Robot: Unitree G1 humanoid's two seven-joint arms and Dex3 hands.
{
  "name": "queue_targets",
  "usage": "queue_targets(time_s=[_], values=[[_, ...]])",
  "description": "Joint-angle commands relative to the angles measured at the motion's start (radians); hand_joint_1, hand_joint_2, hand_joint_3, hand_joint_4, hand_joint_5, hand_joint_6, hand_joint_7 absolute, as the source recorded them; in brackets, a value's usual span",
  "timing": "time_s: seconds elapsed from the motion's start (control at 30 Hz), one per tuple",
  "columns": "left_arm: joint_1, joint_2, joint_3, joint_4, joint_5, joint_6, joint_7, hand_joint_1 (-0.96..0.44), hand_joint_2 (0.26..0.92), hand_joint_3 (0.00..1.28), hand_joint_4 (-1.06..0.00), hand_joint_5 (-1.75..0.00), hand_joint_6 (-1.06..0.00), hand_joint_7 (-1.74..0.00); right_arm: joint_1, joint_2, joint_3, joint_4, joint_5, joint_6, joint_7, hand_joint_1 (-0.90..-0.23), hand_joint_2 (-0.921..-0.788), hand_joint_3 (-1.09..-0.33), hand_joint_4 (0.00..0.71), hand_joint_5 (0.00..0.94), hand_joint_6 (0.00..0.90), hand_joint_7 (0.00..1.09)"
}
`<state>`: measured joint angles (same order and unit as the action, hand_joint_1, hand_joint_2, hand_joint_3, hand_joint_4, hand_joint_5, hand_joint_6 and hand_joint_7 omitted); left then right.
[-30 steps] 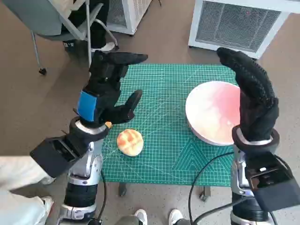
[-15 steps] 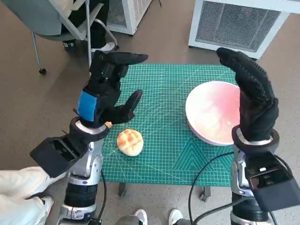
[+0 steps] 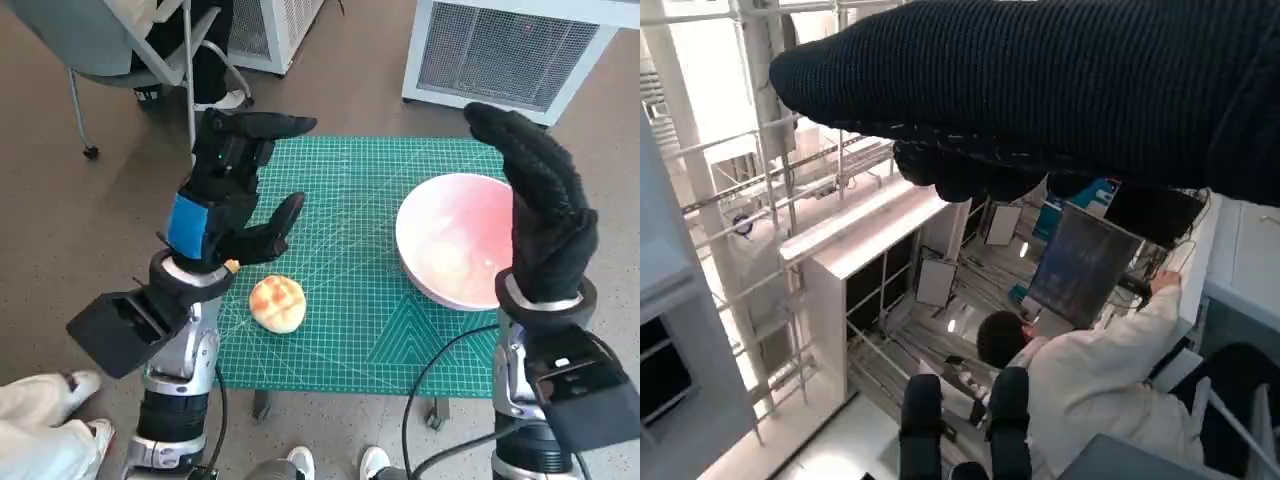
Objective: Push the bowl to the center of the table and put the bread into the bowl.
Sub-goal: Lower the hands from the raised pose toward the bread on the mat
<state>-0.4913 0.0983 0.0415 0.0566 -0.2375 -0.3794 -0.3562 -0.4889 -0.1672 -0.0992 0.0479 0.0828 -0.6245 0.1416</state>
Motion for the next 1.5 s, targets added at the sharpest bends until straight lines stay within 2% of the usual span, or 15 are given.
queue_targets(time_s=[0.03, 0.13, 0.23, 0.33, 0.5, 0.77, 0.9, 1.07, 1.2, 1.4, 1.5], values=[[-0.005, -0.003, -0.004, -0.001, 0.007, -0.009, 0.002, -0.25, 0.694, 0.77, 0.0, -1.08, 0.0, -1.21, 0.022, -0.049, -0.055, 0.075, 0.028, -0.025, 0.016, -0.402, -0.921, -0.513, 0.434, 0.004, 0.098, 0.75], [-0.004, -0.003, -0.003, 0.0, 0.007, -0.01, 0.003, -0.25, 0.694, 0.77, 0.0, -1.08, 0.0, -1.21, 0.008, -0.078, -0.1, 0.155, 0.013, -0.057, -0.007, -0.393, -0.921, -0.508, 0.431, 0.002, 0.116, 0.73], [-0.003, -0.002, -0.002, 0.0, 0.009, -0.011, 0.004, -0.24, 0.693, 0.77, 0.0, -1.08, 0.0, -1.21, -0.012, -0.109, -0.157, 0.268, -0.024, -0.09, -0.065, -0.391, -0.921, -0.506, 0.422, 0.0, 0.125, 0.71], [-0.004, -0.001, -0.002, 0.001, 0.01, -0.012, 0.005, -0.24, 0.692, 0.77, 0.0, -1.08, 0.0, -1.21, -0.03, -0.132, -0.192, 0.354, -0.041, -0.105, -0.107, -0.392, -0.921, -0.508, 0.415, 0.0, 0.143, 0.68], [-0.004, -0.001, -0.002, 0.002, 0.009, -0.013, 0.006, -0.24, 0.691, 0.77, 0.0, -1.08, 0.0, -1.21, -0.065, -0.173, -0.247, 0.524, -0.021, -0.118, -0.16, -0.388, -0.921, -0.515, 0.408, 0.0, 0.143, 0.65], [-0.005, 0.003, 0.003, 0.011, 0.005, -0.019, 0.001, -0.24, 0.688, 0.78, 0.0, -1.08, 0.0, -1.21, -0.127, -0.217, -0.315, 0.811, 0.016, -0.124, -0.23, -0.349, -0.921, -0.529, 0.386, 0.0, 0.141, 0.64], [-0.004, 0.004, 0.004, 0.011, 0.003, -0.02, 0.0, -0.24, 0.686, 0.78, 0.0, -1.08, 0.0, -1.21, -0.155, -0.235, -0.339, 0.945, 0.039, -0.112, -0.238, -0.343, -0.921, -0.533, 0.391, 0.003, 0.141, 0.63], [-0.003, 0.008, 0.007, 0.007, 0.0, -0.018, -0.002, -0.24, 0.684, 0.78, 0.0, -1.08, 0.0, -1.21, -0.179, -0.25, -0.348, 1.075, 0.052, -0.08, -0.248, -0.31, -0.921, -0.551, 0.389, 0.001, 0.186, 0.53], [-0.003, 0.011, 0.008, 0.002, -0.003, -0.015, -0.003, -0.24, 0.683, 0.78, 0.0, -1.08, 0.0, -1.21, -0.192, -0.244, -0.349, 1.144, 0.062, -0.039, -0.239, -0.325, -0.921, -0.554, 0.387, 0.0, 0.179, 0.49], [-0.002, 0.016, 0.011, -0.005, -0.008, -0.011, -0.006, -0.24, 0.682, 0.78, 0.0, -1.08, 0.0, -1.21, -0.201, -0.221, -0.356, 1.196, 0.089, 0.02, -0.193, -0.339, -0.921, -0.554, 0.388, 0.003, 0.184, 0.47], [0.0, 0.017, 0.012, -0.009, -0.011, -0.009, -0.008, -0.24, 0.682, 0.78, 0.0, -1.08, 0.0, -1.21, -0.205, -0.206, -0.344, 1.211, 0.085, 0.045, -0.188, -0.33, -0.921, -0.553, 0.4, 0.009, 0.204, 0.48]])
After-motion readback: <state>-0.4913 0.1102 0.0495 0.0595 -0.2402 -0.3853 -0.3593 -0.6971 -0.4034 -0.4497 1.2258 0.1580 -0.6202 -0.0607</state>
